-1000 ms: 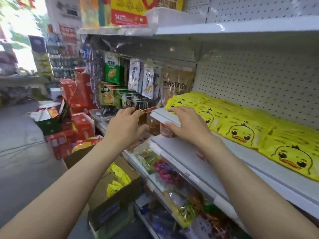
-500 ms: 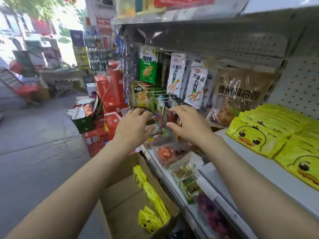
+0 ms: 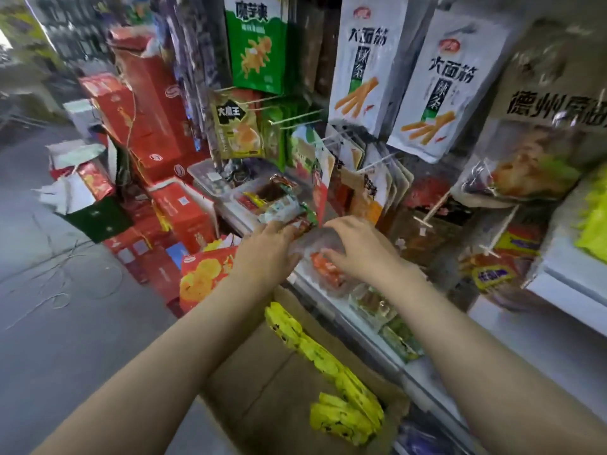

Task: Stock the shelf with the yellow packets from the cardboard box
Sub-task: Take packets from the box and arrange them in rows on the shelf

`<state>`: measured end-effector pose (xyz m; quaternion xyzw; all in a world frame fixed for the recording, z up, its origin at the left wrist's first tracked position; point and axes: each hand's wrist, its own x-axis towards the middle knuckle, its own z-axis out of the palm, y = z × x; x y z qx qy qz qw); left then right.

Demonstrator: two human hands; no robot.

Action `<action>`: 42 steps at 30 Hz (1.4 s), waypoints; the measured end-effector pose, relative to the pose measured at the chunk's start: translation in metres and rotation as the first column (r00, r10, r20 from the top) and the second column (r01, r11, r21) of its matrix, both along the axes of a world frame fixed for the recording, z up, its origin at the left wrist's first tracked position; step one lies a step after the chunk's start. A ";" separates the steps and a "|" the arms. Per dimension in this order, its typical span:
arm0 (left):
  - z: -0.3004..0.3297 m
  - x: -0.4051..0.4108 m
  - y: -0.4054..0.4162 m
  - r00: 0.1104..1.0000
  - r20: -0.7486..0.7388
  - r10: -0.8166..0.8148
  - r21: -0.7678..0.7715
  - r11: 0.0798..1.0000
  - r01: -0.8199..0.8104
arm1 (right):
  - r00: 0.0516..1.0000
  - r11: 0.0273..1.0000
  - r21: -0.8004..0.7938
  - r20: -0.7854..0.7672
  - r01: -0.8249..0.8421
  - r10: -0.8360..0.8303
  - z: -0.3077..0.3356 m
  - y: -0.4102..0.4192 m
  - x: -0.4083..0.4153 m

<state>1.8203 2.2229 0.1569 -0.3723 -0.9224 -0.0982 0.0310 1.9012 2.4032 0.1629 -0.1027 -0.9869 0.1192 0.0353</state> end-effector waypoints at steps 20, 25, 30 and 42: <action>-0.360 -0.084 0.003 0.798 0.593 -0.106 -0.233 0.926 0.296 | 0.878 0.902 -0.140 0.333 0.408 -0.344 -0.310 -0.032 0.029; -0.404 -0.090 -0.002 0.804 0.584 -0.116 -0.236 0.923 0.304 | 0.924 0.936 -0.108 0.232 0.335 -0.304 -0.355 -0.055 0.039; -0.420 -0.085 -0.010 0.863 0.480 -0.160 -0.194 0.940 0.282 | 0.751 0.823 -0.238 0.587 0.516 -0.302 -0.399 -0.052 0.048; -0.429 -0.071 -0.033 0.927 0.327 -0.182 -0.251 0.929 0.271 | 0.742 0.871 0.096 0.484 0.482 -0.464 -0.453 -0.067 0.044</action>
